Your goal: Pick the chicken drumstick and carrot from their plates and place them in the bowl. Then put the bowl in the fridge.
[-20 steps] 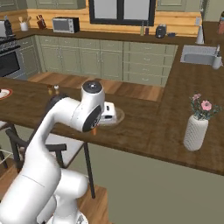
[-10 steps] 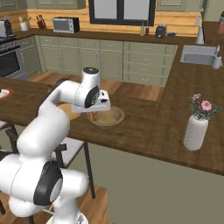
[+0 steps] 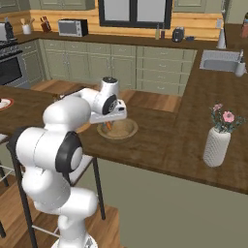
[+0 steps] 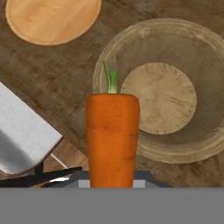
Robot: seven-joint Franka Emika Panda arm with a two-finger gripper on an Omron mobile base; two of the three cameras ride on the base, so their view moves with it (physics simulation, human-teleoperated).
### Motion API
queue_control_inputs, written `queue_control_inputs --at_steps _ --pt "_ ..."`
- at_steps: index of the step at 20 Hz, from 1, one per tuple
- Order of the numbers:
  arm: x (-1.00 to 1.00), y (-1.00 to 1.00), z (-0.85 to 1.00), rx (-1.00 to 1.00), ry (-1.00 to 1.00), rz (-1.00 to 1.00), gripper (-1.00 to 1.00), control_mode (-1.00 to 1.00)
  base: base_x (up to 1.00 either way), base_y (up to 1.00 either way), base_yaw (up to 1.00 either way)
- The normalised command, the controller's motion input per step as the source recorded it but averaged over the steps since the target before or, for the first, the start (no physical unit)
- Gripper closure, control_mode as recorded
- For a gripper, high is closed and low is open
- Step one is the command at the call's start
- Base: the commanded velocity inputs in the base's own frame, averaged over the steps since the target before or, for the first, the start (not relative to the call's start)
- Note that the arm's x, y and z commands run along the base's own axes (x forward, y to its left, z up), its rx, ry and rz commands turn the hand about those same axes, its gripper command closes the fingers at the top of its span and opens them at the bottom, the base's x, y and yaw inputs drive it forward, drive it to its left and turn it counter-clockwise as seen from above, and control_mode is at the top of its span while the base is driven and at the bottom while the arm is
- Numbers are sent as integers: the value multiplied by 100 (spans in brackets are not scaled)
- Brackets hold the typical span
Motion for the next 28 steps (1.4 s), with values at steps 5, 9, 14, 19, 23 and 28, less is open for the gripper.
queue_control_inputs --at_steps 5,9,14,19,23,28 --pt "66 -1 -61 0 0 6 100 -100 0 0 0" --pt "66 -3 -37 0 0 2 100 -100 0 0 0" --pt "35 -4 -34 0 0 1 100 -100 0 0 0" --pt "23 0 -36 -1 0 0 100 -100 0 0 0" --pt "4 0 -7 0 0 0 -100 -100 0 0 0" --pt "-2 0 0 0 0 0 -100 -100 0 0 0"
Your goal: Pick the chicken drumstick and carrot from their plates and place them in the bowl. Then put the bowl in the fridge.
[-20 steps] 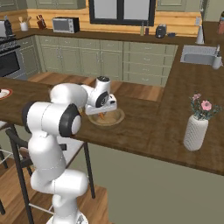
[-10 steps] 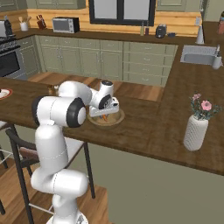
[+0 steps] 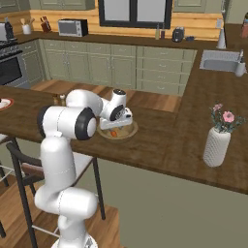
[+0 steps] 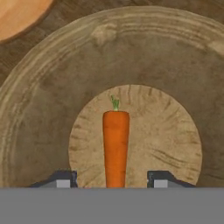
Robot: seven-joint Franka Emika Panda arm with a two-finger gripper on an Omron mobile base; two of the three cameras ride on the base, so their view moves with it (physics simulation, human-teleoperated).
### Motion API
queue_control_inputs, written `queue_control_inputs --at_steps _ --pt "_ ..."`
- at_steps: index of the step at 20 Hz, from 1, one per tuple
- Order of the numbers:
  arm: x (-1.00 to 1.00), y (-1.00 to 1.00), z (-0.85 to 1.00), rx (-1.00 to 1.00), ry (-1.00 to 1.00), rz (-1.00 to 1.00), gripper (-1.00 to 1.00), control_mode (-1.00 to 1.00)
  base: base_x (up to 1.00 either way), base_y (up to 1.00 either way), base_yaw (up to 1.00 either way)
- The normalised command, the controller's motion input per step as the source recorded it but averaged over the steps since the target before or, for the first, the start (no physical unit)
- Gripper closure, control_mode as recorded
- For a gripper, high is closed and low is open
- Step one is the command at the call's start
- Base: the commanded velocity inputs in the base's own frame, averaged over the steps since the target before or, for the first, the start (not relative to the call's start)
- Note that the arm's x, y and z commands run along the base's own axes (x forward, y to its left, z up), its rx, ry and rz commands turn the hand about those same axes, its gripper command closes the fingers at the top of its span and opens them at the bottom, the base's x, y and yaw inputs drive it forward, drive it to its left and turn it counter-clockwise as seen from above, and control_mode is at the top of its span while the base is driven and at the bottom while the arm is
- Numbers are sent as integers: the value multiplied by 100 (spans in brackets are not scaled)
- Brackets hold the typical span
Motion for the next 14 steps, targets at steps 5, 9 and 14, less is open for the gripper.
queue_control_inputs --at_steps 5,9,14 --pt "-48 0 32 0 -11 0 -100 -100 0 0 0" --pt "-99 0 40 3 -5 -14 -100 -100 0 0 0" --pt "-100 2 50 4 10 -33 -100 -100 0 0 0"
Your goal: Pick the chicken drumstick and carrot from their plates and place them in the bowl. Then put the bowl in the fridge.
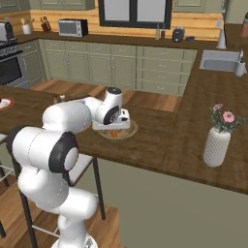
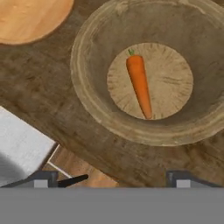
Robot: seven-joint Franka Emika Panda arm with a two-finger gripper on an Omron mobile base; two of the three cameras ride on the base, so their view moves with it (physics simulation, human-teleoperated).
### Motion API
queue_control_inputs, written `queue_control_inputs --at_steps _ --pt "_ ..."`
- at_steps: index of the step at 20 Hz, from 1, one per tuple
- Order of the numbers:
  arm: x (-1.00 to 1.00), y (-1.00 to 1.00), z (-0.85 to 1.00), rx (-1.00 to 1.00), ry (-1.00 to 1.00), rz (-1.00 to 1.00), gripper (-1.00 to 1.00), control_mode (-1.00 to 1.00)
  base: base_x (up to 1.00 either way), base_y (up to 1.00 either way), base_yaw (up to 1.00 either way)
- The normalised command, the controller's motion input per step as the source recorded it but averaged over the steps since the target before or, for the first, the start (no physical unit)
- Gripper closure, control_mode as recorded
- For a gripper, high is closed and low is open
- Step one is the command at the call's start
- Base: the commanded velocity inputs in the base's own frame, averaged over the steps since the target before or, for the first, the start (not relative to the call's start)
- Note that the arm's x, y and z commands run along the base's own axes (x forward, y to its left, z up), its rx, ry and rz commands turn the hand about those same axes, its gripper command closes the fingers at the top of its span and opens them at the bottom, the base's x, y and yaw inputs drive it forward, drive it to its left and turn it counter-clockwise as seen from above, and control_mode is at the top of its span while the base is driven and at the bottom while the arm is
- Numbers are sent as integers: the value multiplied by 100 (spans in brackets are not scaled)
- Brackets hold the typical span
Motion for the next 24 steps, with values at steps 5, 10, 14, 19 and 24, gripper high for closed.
queue_control_inputs --at_steps 5,10,14,19,24 --pt "-99 4 58 3 4 -29 -100 -100 0 0 0" --pt "-100 17 49 0 -19 -2 -100 -100 0 0 0" --pt "-93 19 33 0 -20 0 -100 -100 0 0 0" --pt "-83 1 36 0 -21 0 -100 -100 0 0 0" --pt "-68 23 56 0 -5 -10 -100 -100 0 0 0"
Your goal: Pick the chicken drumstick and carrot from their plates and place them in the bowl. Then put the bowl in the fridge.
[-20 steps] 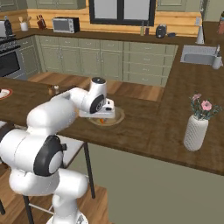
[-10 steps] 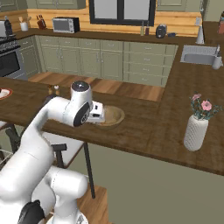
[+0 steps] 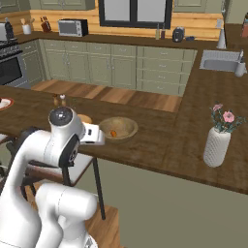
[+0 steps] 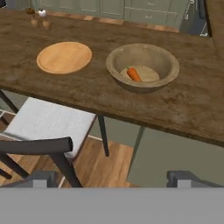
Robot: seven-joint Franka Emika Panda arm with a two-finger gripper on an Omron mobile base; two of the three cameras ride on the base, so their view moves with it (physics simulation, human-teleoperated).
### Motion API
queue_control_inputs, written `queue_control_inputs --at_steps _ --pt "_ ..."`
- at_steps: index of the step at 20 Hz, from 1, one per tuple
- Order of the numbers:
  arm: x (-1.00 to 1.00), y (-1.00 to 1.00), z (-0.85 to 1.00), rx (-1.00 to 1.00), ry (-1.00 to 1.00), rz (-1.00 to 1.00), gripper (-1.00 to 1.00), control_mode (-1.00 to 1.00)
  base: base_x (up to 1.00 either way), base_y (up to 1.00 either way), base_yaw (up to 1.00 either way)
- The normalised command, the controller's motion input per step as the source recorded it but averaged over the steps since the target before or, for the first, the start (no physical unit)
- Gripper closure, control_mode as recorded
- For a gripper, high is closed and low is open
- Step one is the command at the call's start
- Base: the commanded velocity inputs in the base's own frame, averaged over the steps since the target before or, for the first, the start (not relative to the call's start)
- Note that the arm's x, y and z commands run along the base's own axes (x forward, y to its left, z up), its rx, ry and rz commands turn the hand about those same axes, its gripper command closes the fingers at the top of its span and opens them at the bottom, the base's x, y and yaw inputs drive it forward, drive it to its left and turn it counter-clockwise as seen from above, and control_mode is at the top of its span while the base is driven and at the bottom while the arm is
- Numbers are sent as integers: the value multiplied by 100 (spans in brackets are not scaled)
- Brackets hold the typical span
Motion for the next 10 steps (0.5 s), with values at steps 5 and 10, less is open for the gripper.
queue_control_inputs --at_steps 5,10 --pt "-16 5 13 0 0 -2 -100 100 -73 7 -8" --pt "0 0 0 0 0 0 -100 100 -90 73 -5"
